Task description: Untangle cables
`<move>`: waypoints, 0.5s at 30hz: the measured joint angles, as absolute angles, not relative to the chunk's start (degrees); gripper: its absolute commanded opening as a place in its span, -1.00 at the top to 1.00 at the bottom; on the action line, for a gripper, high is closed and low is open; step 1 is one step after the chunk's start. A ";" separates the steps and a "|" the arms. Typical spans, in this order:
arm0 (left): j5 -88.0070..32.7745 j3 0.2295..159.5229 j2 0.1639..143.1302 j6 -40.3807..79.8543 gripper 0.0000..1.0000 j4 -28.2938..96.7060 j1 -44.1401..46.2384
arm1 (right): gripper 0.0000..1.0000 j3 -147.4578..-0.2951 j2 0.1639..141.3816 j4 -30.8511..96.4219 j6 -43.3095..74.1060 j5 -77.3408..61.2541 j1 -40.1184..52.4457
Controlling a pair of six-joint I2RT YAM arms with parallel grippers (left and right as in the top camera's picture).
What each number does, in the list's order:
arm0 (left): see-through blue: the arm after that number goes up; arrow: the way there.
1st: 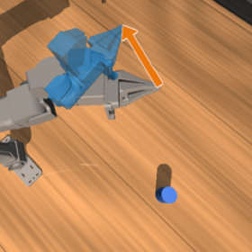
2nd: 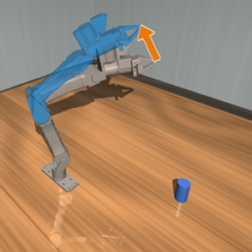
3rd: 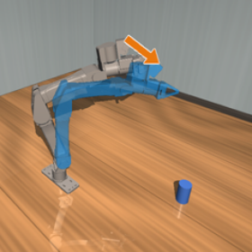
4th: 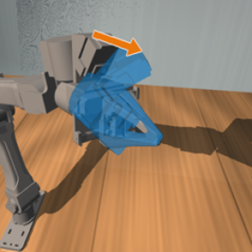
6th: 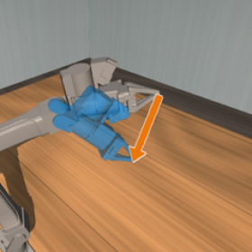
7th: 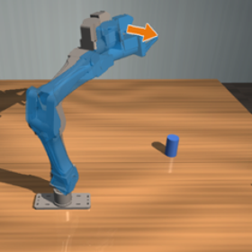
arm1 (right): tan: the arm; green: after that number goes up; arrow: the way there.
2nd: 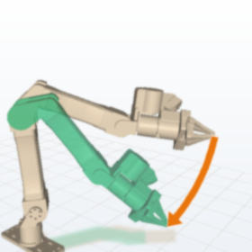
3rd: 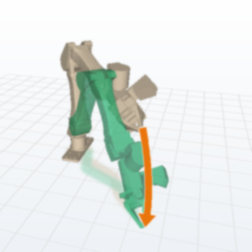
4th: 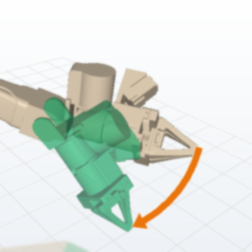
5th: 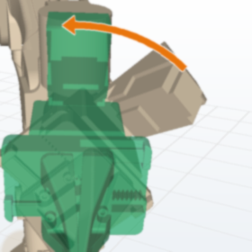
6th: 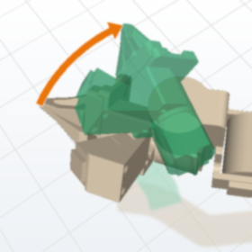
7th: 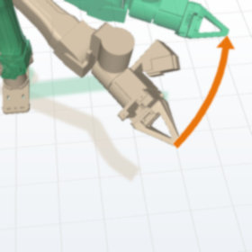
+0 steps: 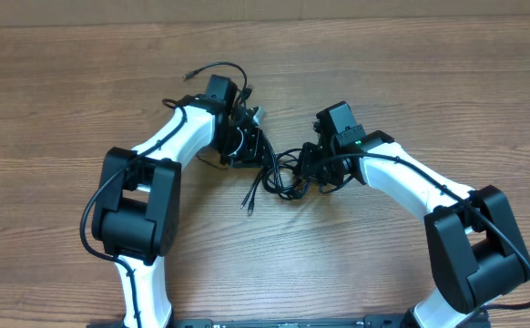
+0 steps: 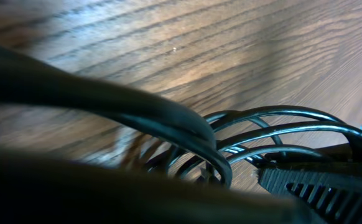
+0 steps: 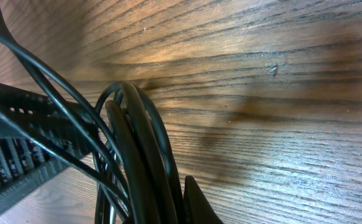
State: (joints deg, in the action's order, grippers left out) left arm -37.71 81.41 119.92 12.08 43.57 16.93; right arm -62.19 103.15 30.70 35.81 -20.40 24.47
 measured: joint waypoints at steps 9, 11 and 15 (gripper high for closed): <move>-34.85 81.41 119.92 14.06 0.50 43.46 17.72 | 0.86 -62.19 103.15 30.68 35.79 -20.47 24.47; -34.61 81.38 119.92 14.55 0.51 43.46 17.93 | 0.86 -62.19 103.15 30.70 35.81 -20.51 24.47; -32.82 81.36 119.92 14.98 0.60 43.03 19.57 | 0.86 -62.19 103.15 30.72 35.81 -20.53 24.47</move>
State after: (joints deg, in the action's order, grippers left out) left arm -32.82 81.36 119.92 14.98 43.03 19.57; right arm -62.19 103.15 30.72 35.81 -20.53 24.47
